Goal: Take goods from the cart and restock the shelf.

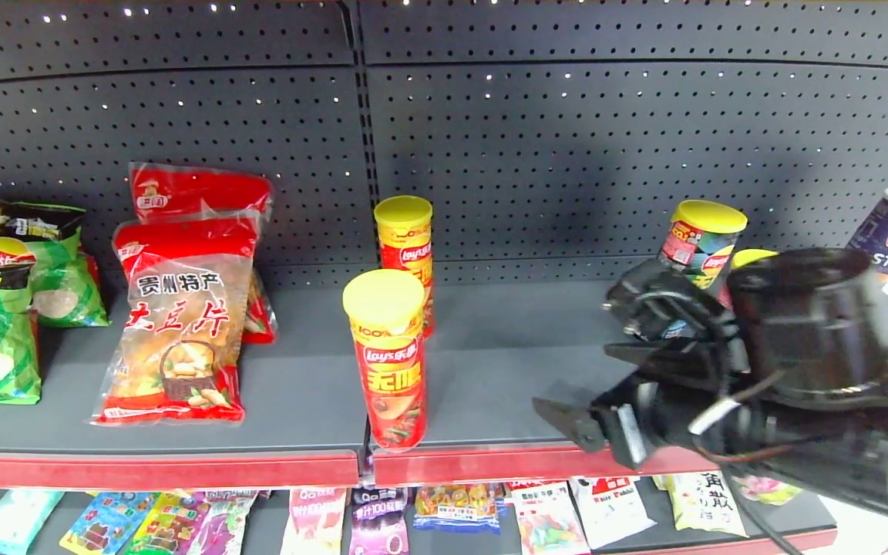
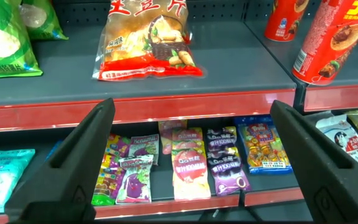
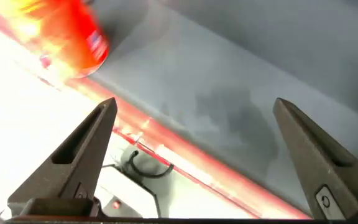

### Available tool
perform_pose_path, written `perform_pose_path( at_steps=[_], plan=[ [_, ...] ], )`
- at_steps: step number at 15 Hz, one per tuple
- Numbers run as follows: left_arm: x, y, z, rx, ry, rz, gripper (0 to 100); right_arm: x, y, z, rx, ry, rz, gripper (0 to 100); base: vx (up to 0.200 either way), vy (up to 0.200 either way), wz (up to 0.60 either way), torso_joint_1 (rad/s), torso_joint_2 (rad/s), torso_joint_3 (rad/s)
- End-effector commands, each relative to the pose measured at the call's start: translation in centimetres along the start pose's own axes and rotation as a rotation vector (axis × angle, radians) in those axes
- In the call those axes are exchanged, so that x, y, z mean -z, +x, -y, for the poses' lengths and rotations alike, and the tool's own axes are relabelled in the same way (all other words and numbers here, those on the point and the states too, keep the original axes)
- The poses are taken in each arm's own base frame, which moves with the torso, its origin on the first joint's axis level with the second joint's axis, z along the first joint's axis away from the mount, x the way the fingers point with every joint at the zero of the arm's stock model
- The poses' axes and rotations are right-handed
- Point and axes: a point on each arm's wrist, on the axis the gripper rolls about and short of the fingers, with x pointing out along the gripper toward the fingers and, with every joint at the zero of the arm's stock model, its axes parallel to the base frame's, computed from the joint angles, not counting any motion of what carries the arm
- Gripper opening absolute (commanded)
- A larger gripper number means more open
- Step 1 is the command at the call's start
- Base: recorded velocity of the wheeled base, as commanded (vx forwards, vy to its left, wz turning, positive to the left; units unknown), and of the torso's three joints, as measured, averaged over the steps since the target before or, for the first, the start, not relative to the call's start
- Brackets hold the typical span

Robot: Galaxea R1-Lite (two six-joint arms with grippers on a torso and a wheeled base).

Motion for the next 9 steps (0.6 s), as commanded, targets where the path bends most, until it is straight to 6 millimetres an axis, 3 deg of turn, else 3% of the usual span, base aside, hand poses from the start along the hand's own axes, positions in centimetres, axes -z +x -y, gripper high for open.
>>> perform_pose_path(
  at_steps=[1,4,6,9],
  plan=[
    [0.0,0.0,0.0,0.000,0.000,0.000,100,5.9,-11.3,3.2,-0.068,-0.054,0.139,100,0.000,0.000,0.00,0.000,0.00,0.000],
    [0.0,0.0,0.0,0.000,0.000,0.000,100,11.3,-15.7,4.4,-0.031,-0.032,0.115,100,0.000,0.000,0.00,0.000,0.00,0.000],
    [0.0,0.0,0.0,0.000,0.000,0.000,100,12.7,-16.6,4.3,0.049,0.007,0.115,100,0.000,0.000,0.00,0.000,0.00,0.000],
    [0.0,0.0,0.0,0.000,0.000,0.000,100,16.3,-18.1,3.2,0.378,0.220,0.214,100,0.000,0.000,0.00,0.000,0.00,0.000]
  ],
)
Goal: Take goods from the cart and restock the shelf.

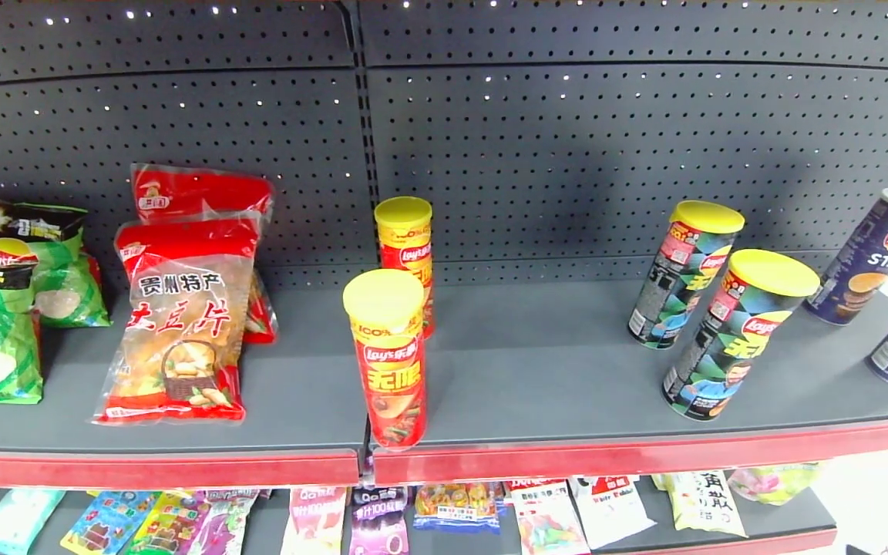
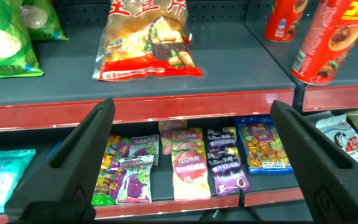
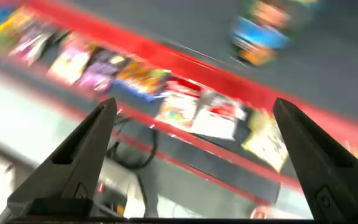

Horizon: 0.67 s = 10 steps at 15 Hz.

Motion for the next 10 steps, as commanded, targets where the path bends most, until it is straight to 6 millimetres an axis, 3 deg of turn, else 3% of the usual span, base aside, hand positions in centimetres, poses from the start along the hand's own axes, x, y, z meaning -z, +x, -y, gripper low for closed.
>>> perform_pose_path(
  at_steps=[1,5,7,10],
  plan=[
    [0.0,0.0,0.0,0.000,0.000,0.000,100,4.5,-2.7,-1.2,0.250,0.135,0.151,100,0.000,0.000,0.00,0.000,0.00,0.000],
    [0.0,0.0,0.0,0.000,0.000,0.000,100,8.5,-2.6,-1.8,0.442,0.148,0.221,100,0.000,0.000,0.00,0.000,0.00,0.000],
    [0.0,0.0,0.0,0.000,0.000,0.000,100,8.4,-1.9,-1.5,0.454,0.144,0.340,100,0.000,0.000,0.00,0.000,0.00,0.000],
    [0.0,0.0,0.0,0.000,0.000,0.000,100,9.0,-1.4,-1.6,0.392,0.135,0.334,100,0.000,0.000,0.00,0.000,0.00,0.000]
  ],
)
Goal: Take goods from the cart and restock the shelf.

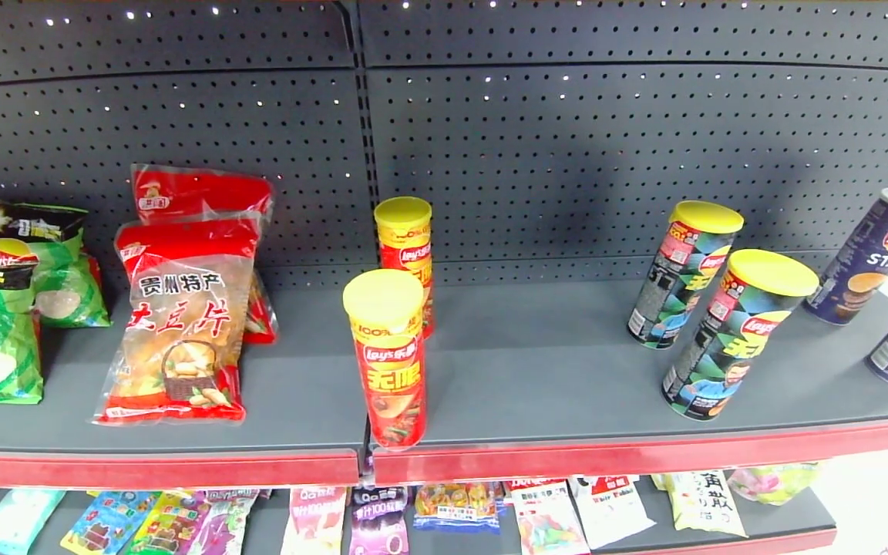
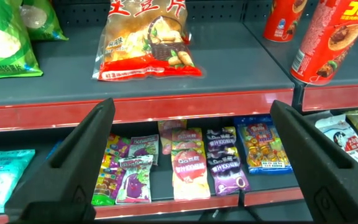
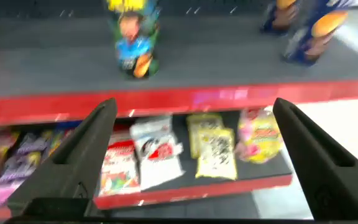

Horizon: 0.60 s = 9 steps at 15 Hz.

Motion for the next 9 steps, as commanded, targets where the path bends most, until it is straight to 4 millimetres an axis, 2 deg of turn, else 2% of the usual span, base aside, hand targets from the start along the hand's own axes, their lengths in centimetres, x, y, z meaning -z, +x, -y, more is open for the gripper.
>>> perform_pose_path(
  at_steps=[1,2,5,9],
  plan=[
    [0.01,0.00,0.00,0.000,0.000,0.000,100,0.64,-0.42,-0.12,-0.135,-0.013,0.042,100,0.000,0.000,0.00,0.000,0.00,0.000],
    [0.01,0.00,0.00,0.000,0.000,0.000,100,1.07,-0.74,-0.17,-0.177,-0.035,0.046,100,0.000,0.000,0.00,0.000,0.00,0.000],
    [0.01,0.00,0.00,0.000,0.000,0.000,100,1.16,-0.68,0.02,-0.086,0.057,0.034,100,0.000,0.000,0.00,0.000,0.00,0.000],
    [0.01,0.00,0.00,0.000,0.000,0.000,100,1.17,-0.68,0.03,-0.081,0.046,0.033,100,0.000,0.000,0.00,0.000,0.00,0.000]
  ],
)
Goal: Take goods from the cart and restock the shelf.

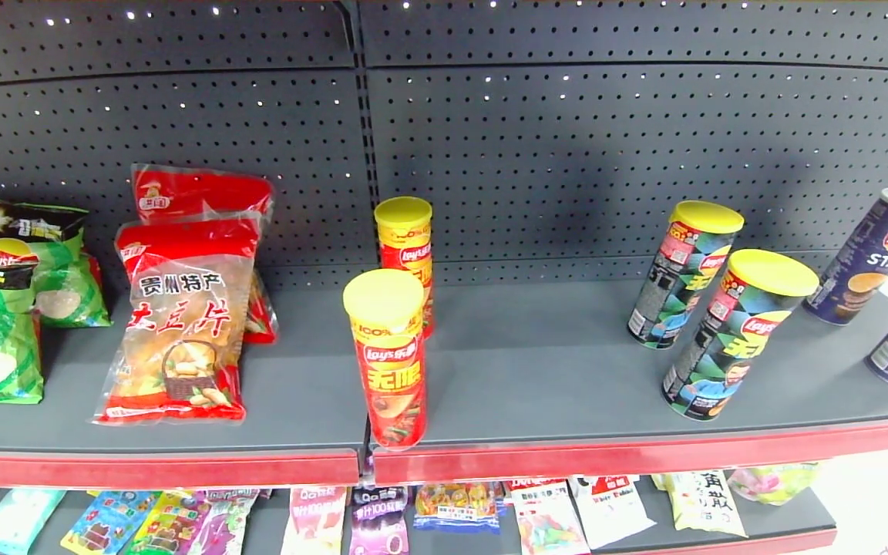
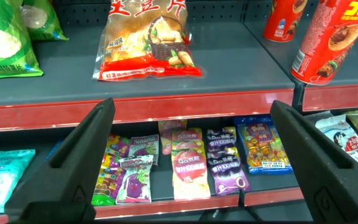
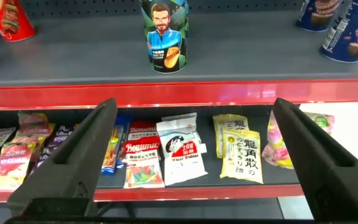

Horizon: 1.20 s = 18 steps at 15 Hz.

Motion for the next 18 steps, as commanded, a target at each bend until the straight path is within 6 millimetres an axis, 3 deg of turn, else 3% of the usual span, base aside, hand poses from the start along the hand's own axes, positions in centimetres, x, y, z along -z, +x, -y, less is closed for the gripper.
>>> perform_pose_path(
  at_steps=[1,18],
  plan=[
    [0.00,0.00,0.00,0.000,0.000,0.000,100,-0.02,-0.01,0.00,-0.001,-0.002,0.002,100,0.000,0.000,0.00,0.000,0.00,0.000],
    [0.00,0.00,0.00,0.000,0.000,0.000,100,-0.02,-0.01,0.00,-0.001,-0.002,0.002,100,0.000,0.000,0.00,0.000,0.00,0.000]
  ],
)
